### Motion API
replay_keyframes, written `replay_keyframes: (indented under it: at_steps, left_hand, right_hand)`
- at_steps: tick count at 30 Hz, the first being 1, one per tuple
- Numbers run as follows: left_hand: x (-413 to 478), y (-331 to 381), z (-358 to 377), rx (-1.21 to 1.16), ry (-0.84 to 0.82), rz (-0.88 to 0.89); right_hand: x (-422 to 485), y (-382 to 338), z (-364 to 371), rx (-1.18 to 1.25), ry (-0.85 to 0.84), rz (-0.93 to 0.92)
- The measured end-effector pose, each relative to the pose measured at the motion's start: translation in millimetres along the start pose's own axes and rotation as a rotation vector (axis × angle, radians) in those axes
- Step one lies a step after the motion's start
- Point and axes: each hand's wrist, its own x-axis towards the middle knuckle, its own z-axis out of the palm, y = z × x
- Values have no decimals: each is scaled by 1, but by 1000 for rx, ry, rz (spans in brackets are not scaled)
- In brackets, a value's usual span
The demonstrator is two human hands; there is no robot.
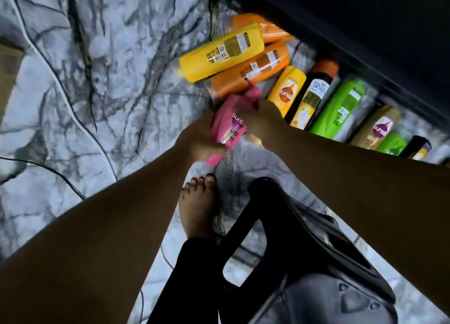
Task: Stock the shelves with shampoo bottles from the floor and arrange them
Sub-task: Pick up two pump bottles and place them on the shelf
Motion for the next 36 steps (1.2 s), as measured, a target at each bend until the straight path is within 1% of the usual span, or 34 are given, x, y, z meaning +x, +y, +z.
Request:
replay_keyframes:
  at_steps: [3,8,11,13,16,20,26,31,36]
  left_hand:
    - [-11,-10,-2,-87,-29,21]
    - [-61,2,-9,-268,-53,66]
    - [-100,23,-17,-344,-52,103]
    - [-131,44,-26,-370,-49,126]
    - [-177,79,-43,-379,-49,162]
    - [-241,136,-75,-348,-50,239]
    - [-334,235,-143,-253,-35,383]
    - [-428,331,-192,-169,63,507]
    - [-518,422,-221,-20,157,653]
  right_hand:
    - [-5,1,-7,120,-27,14]
    - [-55,-11,-23,118,-183,-86]
    - [-104,-28,-35,319,-274,-116]
    - [-143,-46,-50,455,-292,-103]
    - [-203,-75,-81,516,-338,-132]
    - [-282,-122,-122,544,-290,-191]
    - [-394,-198,-179,503,-173,-349]
    - [-502,-260,-238,511,-107,-542]
    - [-623,-295,-307,513,-19,-688]
